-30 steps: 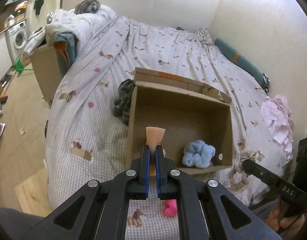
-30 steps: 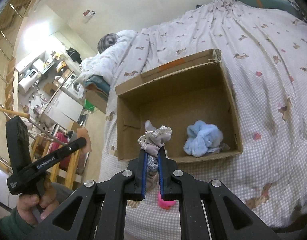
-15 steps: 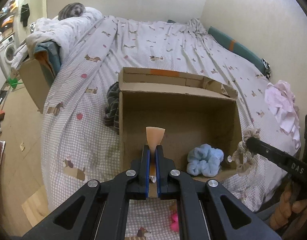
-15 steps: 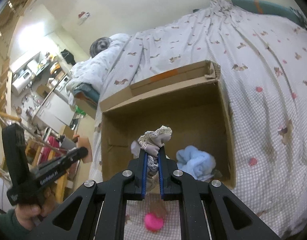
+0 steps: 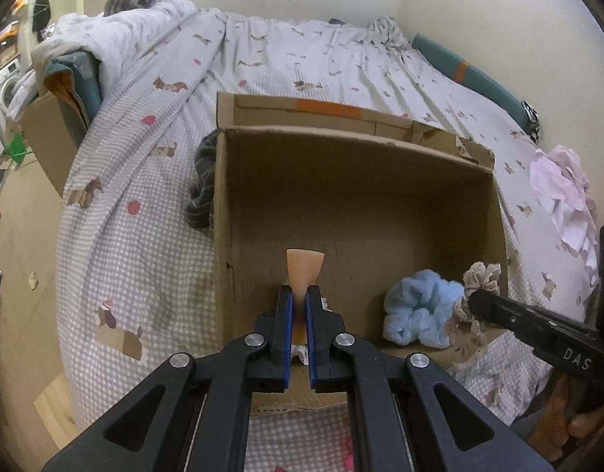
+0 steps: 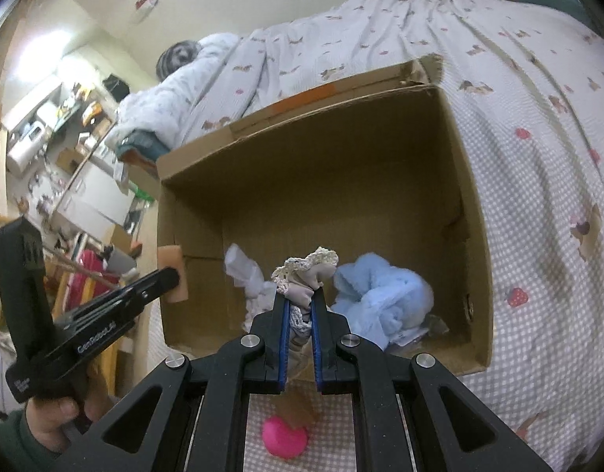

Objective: Organize soft objects
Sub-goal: 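Carry both items over the box and open both tools to drop them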

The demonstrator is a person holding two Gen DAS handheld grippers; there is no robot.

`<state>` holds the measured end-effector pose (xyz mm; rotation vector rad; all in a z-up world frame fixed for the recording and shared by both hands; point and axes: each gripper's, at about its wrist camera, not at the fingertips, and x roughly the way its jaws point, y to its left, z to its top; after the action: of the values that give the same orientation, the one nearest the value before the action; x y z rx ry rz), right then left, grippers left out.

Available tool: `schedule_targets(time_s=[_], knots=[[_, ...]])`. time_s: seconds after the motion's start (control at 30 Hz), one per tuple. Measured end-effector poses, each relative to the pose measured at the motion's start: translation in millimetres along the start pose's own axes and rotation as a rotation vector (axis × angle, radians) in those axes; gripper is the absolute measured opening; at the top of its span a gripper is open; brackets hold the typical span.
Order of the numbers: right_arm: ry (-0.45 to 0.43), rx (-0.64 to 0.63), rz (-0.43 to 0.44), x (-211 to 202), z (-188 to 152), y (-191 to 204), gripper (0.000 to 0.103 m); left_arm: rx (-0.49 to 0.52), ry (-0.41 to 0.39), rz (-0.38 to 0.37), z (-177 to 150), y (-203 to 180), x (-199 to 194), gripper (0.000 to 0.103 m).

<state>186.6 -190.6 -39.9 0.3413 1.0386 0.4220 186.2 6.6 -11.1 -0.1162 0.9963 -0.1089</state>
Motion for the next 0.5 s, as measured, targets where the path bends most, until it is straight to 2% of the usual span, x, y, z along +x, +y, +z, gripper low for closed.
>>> schedule_targets(time_s=[0.23,0.4,0.5], knots=[[-0.001,0.005,-0.001,2,5,-6,0.011,0.006,0.019,-0.020,1,-5,6,0.005],[0.013,0.015,-0.009,8,7,-8,0.012,0.045,0.019,0.006,0,-14,8,0.006],[0.022,0.025,-0.012,10,9,-10,0.012,0.034,0.027,0.007,0,-13,9,0.013]])
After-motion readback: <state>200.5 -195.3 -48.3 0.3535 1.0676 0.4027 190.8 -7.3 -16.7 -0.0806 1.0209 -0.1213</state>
